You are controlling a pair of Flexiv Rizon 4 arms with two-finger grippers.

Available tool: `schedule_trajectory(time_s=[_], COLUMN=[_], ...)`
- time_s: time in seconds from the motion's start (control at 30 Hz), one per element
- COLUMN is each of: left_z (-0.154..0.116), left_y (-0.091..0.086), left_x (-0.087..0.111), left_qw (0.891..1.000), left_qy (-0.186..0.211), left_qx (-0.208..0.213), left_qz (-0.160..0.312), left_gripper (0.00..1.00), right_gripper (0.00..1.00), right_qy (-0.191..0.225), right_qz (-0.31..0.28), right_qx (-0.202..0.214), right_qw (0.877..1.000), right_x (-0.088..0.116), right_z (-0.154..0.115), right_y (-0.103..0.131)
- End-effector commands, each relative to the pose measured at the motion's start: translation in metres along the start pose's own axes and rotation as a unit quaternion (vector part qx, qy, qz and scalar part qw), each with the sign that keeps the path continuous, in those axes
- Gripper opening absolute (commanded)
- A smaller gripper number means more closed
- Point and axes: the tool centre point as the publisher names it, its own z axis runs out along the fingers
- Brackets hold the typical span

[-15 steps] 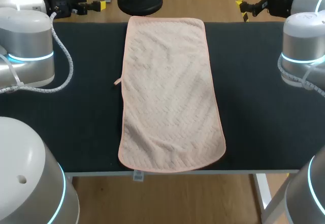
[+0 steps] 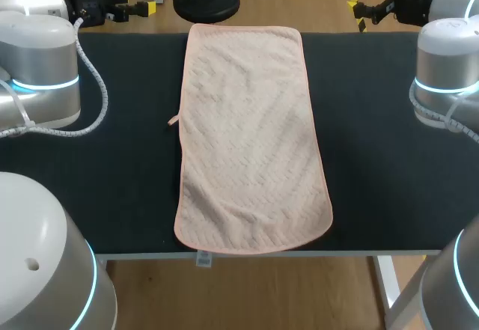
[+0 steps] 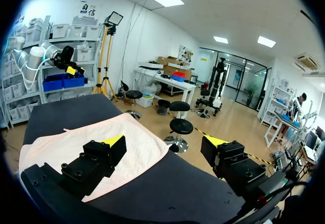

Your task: Fold the towel

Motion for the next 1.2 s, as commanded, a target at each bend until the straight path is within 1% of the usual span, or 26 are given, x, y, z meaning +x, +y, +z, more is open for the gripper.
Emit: schedule_trajectory(time_s=[0.03,0.13,0.17,0.2,0.27,0.33,0.37,0.4,0.43,0.47,0.5,0.53,0.57,0.6,0.63,1.2], left_z=[0.000,0.000,0.001,0.001,0.001,0.002,0.003,0.004,0.005,0.006,0.006,0.007,0.006,0.006,0.005,0.005], left_y=[0.001,0.001,0.002,0.003,0.005,0.007,0.007,0.008,0.010,0.012,0.015,0.018,0.021,0.024,0.027,0.027], left_x=[0.000,0.000,0.000,0.000,0.002,0.006,0.008,0.011,0.015,0.019,0.023,0.026,0.030,0.032,0.035,0.035], left_qw=[1.000,1.000,1.000,1.000,0.997,0.990,0.983,0.973,0.960,0.944,0.929,0.915,0.902,0.892,0.887,0.887], left_qy=[-0.001,-0.001,0.000,0.009,0.018,0.027,0.033,0.038,0.043,0.050,0.059,0.061,0.071,0.083,0.088,0.088], left_qx=[0.002,0.002,-0.006,-0.012,-0.042,-0.091,-0.121,-0.155,-0.188,-0.220,-0.251,-0.278,-0.297,-0.309,-0.314,-0.314], left_qz=[0.000,0.000,0.009,0.023,0.057,0.105,0.133,0.165,0.203,0.240,0.264,0.288,0.306,0.318,0.328,0.328], left_gripper=[1.00,1.00,1.00,1.00,1.00,1.00,1.00,1.00,1.00,1.00,1.00,1.00,1.00,1.00,1.00,1.00], right_gripper=[1.00,1.00,1.00,1.00,1.00,1.00,1.00,1.00,1.00,1.00,1.00,1.00,1.00,1.00,1.00,1.00], right_qy=[0.000,0.000,0.000,0.010,0.036,0.064,0.089,0.111,0.132,0.152,0.172,0.186,0.197,0.211,0.211,0.211], right_qz=[0.000,0.000,0.000,-0.030,-0.093,-0.168,-0.212,-0.263,-0.306,-0.341,-0.374,-0.396,-0.403,-0.403,-0.403,-0.403], right_qx=[0.000,0.000,0.000,0.000,0.027,0.047,0.058,0.075,0.097,0.116,0.128,0.134,0.137,0.142,0.142,0.142], right_qw=[1.000,1.000,1.000,0.999,0.995,0.982,0.971,0.955,0.938,0.920,0.902,0.889,0.883,0.879,0.879,0.879], right_x=[0.000,0.000,0.000,0.000,0.003,0.007,0.010,0.014,0.017,0.020,0.023,0.026,0.028,0.030,0.030,0.030], right_z=[0.000,0.000,0.000,0.002,0.006,0.008,0.008,0.008,0.009,0.009,0.009,0.008,0.007,0.007,0.007,0.007], right_y=[0.000,0.000,0.000,-0.001,-0.002,0.000,0.002,0.002,0.001,-0.001,-0.002,-0.004,-0.005,-0.007,-0.007,-0.007])
